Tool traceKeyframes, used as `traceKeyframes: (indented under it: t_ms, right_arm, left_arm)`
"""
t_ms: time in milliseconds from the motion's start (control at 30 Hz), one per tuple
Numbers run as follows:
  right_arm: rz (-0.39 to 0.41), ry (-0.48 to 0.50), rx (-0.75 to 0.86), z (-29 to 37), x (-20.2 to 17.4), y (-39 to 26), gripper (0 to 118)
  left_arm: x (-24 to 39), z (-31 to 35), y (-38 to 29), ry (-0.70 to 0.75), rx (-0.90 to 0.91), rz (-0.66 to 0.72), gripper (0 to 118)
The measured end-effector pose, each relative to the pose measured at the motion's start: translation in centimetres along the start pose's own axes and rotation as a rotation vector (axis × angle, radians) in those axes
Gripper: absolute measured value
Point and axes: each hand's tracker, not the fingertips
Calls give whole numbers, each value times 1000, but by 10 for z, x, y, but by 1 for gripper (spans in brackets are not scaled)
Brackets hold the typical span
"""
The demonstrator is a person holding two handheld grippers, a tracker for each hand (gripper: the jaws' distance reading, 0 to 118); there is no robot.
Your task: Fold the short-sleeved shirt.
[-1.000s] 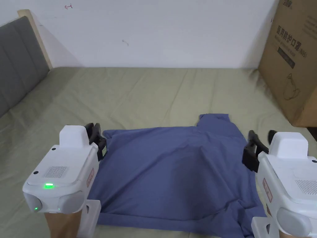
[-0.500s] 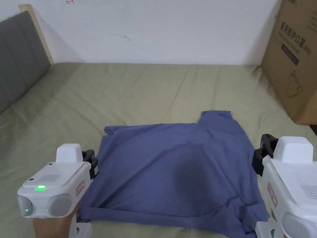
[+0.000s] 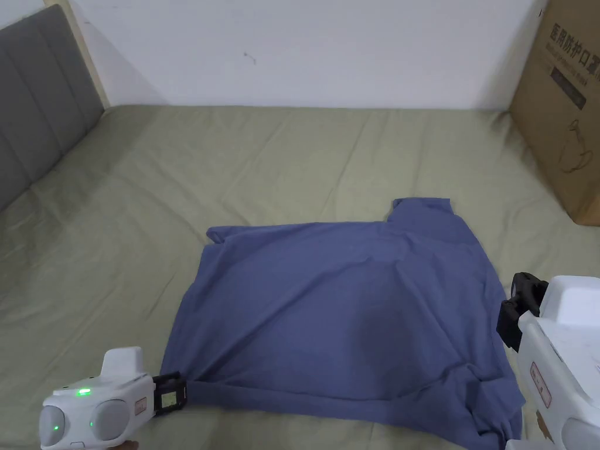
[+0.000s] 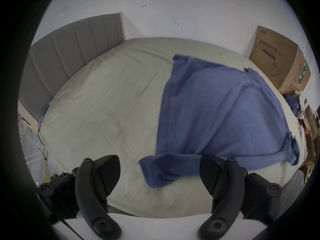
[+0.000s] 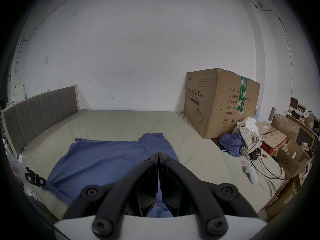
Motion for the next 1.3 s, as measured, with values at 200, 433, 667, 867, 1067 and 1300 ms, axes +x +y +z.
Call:
traceKeyframes:
  t_ms: [200,433,667,867,1067,1300]
  right_arm:
    - [-9,-3,-43,0,4,-12,0]
    - [-84,1,-260,-11,24,-60,52]
    - [-80,14,-562,-32,33,-143,96]
    - [-110,49,-612,-47,37,-164,26]
    - [-101,93,-564,-45,31,-150,4]
    - [-113,76,-361,-45,35,-89,4]
  left_arm:
    - [-1,-15,-10,-68,-43,-16,40]
    - [3,-8,-9,-99,-16,-2,3]
    - [5,10,-1,-109,38,-20,3]
    - [6,12,4,-117,39,-18,3]
    - [3,16,10,-117,48,-3,3]
    - [-4,29,43,-134,112,28,3]
